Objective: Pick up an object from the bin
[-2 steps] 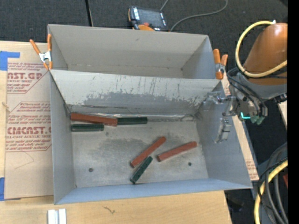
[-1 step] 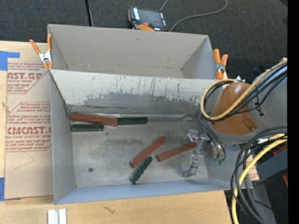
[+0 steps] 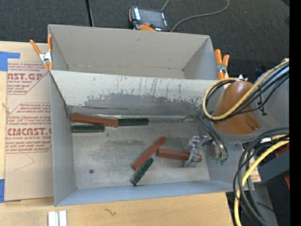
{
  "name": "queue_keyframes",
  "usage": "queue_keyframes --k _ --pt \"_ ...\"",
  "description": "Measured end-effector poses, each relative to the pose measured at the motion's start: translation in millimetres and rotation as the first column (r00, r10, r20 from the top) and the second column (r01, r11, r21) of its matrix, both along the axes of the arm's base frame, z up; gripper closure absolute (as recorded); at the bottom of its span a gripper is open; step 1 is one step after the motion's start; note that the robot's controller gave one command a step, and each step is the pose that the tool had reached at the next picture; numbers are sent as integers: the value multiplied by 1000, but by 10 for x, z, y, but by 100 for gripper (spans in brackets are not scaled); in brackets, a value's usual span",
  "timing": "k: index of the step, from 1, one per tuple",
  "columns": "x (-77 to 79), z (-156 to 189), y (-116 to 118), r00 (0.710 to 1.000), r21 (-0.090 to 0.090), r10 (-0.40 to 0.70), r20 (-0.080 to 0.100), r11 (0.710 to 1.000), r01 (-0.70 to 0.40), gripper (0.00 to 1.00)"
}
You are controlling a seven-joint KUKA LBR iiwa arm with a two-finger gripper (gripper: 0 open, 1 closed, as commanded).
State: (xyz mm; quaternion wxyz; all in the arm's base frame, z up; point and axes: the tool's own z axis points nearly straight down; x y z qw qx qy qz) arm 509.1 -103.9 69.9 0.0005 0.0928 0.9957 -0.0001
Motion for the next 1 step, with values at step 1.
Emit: queue_keyframes --k 1 --pt "212 1326 -205 997 -1 -79 9 997 79 100"
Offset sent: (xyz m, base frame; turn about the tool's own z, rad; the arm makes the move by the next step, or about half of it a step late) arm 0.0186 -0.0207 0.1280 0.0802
